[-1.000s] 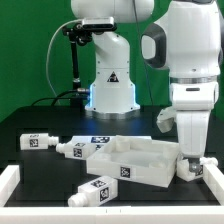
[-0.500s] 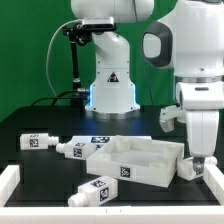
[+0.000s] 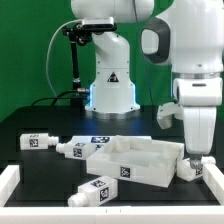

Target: Assemble one leg

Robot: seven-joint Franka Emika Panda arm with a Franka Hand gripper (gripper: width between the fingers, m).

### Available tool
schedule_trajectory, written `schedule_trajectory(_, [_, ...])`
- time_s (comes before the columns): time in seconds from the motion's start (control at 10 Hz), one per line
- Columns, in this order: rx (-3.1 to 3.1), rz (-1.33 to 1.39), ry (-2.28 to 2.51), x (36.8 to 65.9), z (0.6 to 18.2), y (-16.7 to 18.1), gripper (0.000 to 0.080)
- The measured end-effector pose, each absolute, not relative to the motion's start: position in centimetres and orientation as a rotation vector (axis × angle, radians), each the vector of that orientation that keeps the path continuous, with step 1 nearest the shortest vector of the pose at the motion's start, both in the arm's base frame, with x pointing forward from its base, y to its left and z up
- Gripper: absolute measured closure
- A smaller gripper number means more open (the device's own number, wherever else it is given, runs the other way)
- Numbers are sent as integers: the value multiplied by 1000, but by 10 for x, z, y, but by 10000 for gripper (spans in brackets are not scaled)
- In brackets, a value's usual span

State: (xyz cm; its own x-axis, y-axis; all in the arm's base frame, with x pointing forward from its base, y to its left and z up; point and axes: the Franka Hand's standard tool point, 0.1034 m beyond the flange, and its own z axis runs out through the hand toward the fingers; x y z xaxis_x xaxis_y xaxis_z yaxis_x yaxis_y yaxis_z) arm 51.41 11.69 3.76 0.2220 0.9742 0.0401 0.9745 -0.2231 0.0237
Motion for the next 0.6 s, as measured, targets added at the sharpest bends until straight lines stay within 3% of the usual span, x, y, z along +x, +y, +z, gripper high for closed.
schedule_trajectory(0.6, [-2441, -42, -1931, 504, 17, 115, 150])
